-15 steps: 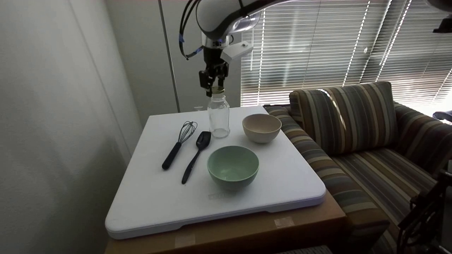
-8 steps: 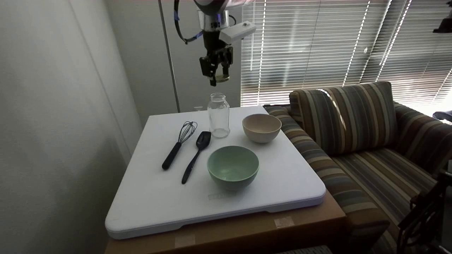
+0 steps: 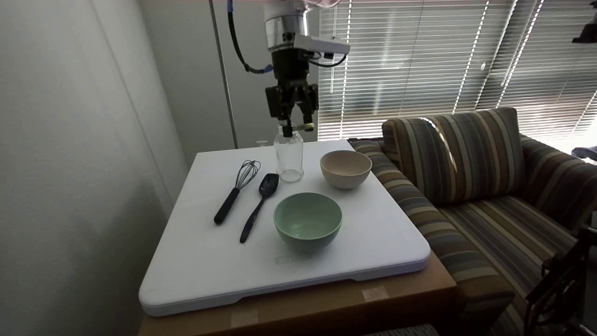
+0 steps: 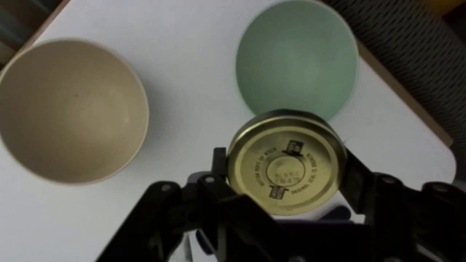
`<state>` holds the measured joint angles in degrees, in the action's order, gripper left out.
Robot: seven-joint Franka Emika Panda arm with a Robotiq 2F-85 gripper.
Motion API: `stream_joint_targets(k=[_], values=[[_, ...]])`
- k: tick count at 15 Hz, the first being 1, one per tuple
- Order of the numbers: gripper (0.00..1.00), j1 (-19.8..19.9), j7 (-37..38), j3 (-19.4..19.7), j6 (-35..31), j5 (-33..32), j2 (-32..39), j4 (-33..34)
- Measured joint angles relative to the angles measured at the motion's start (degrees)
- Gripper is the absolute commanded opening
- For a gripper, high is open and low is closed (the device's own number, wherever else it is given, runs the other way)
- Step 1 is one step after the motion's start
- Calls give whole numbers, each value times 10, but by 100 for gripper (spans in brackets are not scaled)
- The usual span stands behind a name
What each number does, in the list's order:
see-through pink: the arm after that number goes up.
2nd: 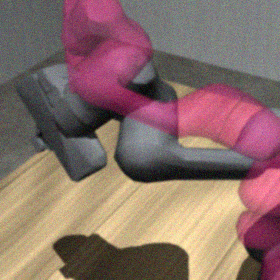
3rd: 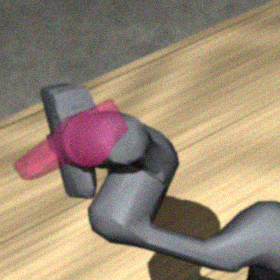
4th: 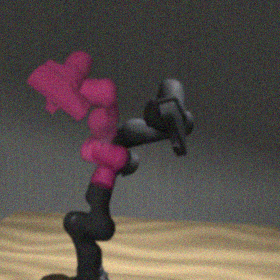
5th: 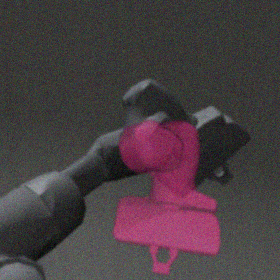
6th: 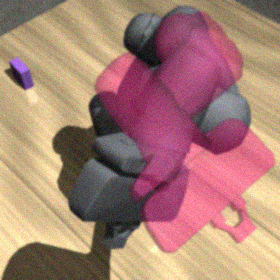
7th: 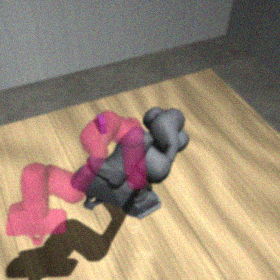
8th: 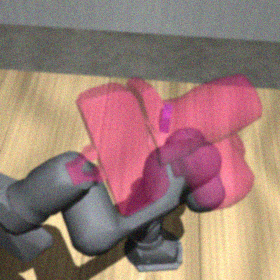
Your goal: Take the lid off the bottle and put it on the tray
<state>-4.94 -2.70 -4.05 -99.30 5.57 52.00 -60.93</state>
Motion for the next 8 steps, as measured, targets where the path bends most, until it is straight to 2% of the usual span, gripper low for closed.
stream_joint_targets(k=[4, 6, 8], values=[[48, 17, 1, -6, -7, 30, -41, -105], [48, 24, 0, -6, -39, 31, -62, -156], [48, 29, -7, -6, -100, 36, -84, -211]])
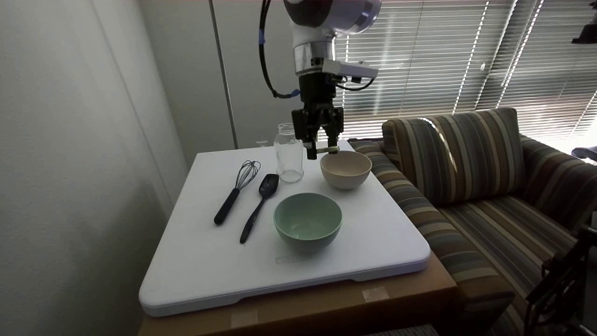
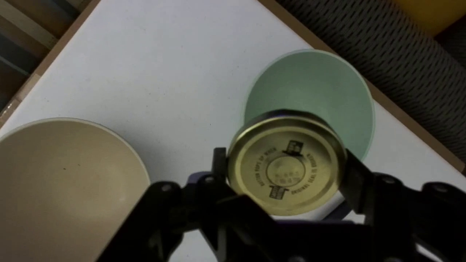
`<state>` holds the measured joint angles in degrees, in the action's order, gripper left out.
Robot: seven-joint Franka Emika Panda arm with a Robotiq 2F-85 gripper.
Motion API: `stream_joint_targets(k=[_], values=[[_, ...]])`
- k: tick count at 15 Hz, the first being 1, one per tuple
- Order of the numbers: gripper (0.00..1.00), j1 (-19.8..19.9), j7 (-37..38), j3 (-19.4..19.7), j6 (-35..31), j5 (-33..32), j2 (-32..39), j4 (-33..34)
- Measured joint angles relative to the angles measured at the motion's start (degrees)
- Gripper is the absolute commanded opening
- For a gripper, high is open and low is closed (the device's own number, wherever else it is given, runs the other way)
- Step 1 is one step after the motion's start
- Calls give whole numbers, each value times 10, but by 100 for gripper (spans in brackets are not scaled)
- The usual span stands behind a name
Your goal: Take the lid off the bottle and put it on the tray
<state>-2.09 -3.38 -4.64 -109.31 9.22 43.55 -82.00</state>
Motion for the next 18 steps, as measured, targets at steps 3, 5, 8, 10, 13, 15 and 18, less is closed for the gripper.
stream_joint_targets(k=[3, 5, 8, 10, 13, 15, 18], values=[[73, 17, -32, -9, -97, 51, -34, -85], [73, 44, -68, -28, -120, 101, -57, -137], [48, 60, -78, -37, -124, 110, -75, -165], [48, 60, -78, -38, -124, 110, -77, -166], [48, 39, -42, -26, -150, 78, -72, -165], [48, 6, 10, -5, -192, 25, -68, -174], [48, -50, 112, 36, -222, -61, -68, -200]])
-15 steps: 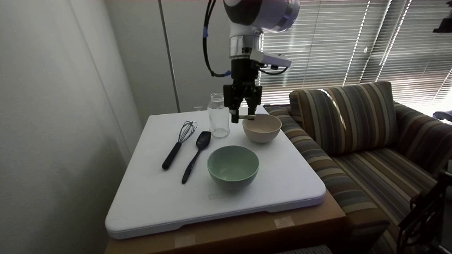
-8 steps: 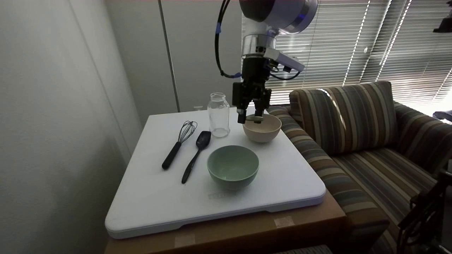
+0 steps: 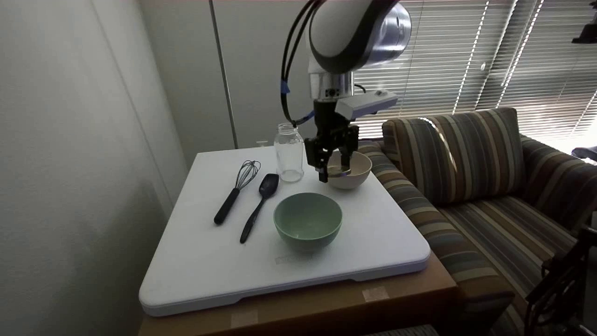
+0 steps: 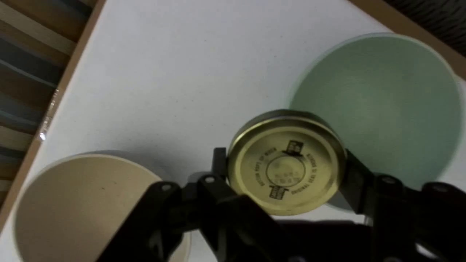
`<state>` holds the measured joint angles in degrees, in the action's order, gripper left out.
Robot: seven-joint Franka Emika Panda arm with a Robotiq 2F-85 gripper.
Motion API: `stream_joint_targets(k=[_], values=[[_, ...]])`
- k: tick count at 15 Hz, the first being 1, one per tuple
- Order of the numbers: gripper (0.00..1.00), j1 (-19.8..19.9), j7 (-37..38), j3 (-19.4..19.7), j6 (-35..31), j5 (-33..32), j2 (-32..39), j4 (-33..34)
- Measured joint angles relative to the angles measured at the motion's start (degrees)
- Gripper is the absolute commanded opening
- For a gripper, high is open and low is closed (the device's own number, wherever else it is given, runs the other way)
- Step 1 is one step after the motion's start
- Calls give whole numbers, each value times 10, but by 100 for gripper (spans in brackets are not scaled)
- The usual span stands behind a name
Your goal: Take the lid off the bottle and put it on the tray
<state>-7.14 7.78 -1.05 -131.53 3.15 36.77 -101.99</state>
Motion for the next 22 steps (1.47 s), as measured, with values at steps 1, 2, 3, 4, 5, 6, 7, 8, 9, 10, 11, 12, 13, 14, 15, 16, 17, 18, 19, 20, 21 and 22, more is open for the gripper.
stream_joint_targets(k=[1, 2, 3, 4, 5, 6, 7, 8, 9, 10, 11, 12, 13, 14, 15, 16, 17, 18, 19, 20, 21, 22], values=[[48, -16, 36, 14, 2, -25, 0, -8], [48, -31, 73, 29, 6, -49, -1, -17], [48, -43, 105, 41, 15, -69, -1, -23], [48, -53, 134, 52, 30, -87, -2, -29], [48, -59, 158, 61, 50, -101, -3, -33], [48, -62, 174, 67, 72, -109, -4, -35], [48, -61, 182, 70, 95, -110, -4, -36], [48, -57, 188, 72, 114, -109, -3, -37], [48, -51, 191, 73, 130, -104, -2, -37], [48, -42, 191, 73, 139, -96, 0, -37], [48, -31, 191, 73, 140, -84, 3, -37], [48, -20, 191, 73, 134, -70, 7, -37], [48, -8, 191, 73, 117, -56, 12, -37], [48, 2, 192, 73, 91, -45, 19, -37], [48, 10, 195, 73, 62, -35, 25, -36], [48, 15, 199, 74, 35, -31, 32, -37], [48, 15, 205, 74, 10, -31, 39, -37], [48, 14, 211, 74, -10, -31, 45, -37], [48, 10, 217, 74, -26, -31, 51, -37], [48, 4, 222, 74, -37, -31, 55, -36], [48, -3, 226, 74, -44, -31, 59, -36], [48, -11, 229, 74, -48, -31, 61, -36]])
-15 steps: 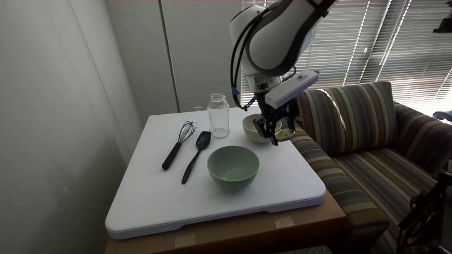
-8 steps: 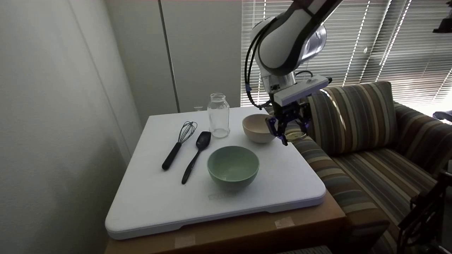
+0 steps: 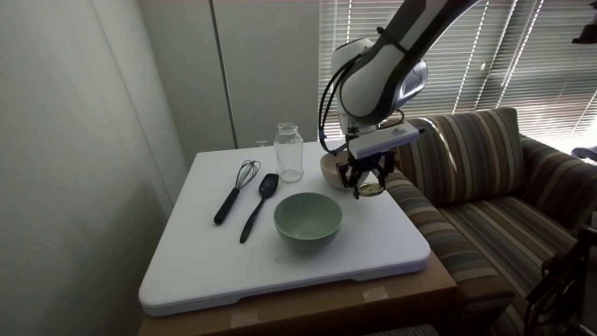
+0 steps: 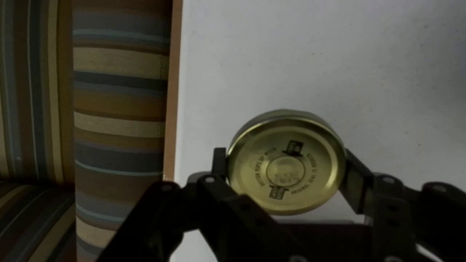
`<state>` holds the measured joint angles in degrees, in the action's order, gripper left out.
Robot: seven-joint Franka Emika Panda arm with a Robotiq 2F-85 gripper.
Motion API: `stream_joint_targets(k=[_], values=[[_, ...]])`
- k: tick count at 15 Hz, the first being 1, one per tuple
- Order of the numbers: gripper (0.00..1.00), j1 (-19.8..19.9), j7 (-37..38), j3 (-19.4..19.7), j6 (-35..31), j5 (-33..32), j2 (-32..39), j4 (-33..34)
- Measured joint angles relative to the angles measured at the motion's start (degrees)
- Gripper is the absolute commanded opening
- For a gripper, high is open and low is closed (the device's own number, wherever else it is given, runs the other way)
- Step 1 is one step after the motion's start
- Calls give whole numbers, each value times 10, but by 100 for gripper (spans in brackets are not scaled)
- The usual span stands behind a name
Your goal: Take the lid off the bottle and put it on the tray
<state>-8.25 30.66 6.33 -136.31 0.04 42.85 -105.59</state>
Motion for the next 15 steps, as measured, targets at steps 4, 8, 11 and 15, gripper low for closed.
stream_joint_targets(k=[4, 8, 11, 15], values=[[48, -34, 18, 5, -51, -18, 6, 1], [48, -53, 60, 17, -120, -19, 34, 16], [48, -54, 88, 23, -135, -12, 61, 36], [48, -53, 101, 23, -136, 5, 84, 59]])
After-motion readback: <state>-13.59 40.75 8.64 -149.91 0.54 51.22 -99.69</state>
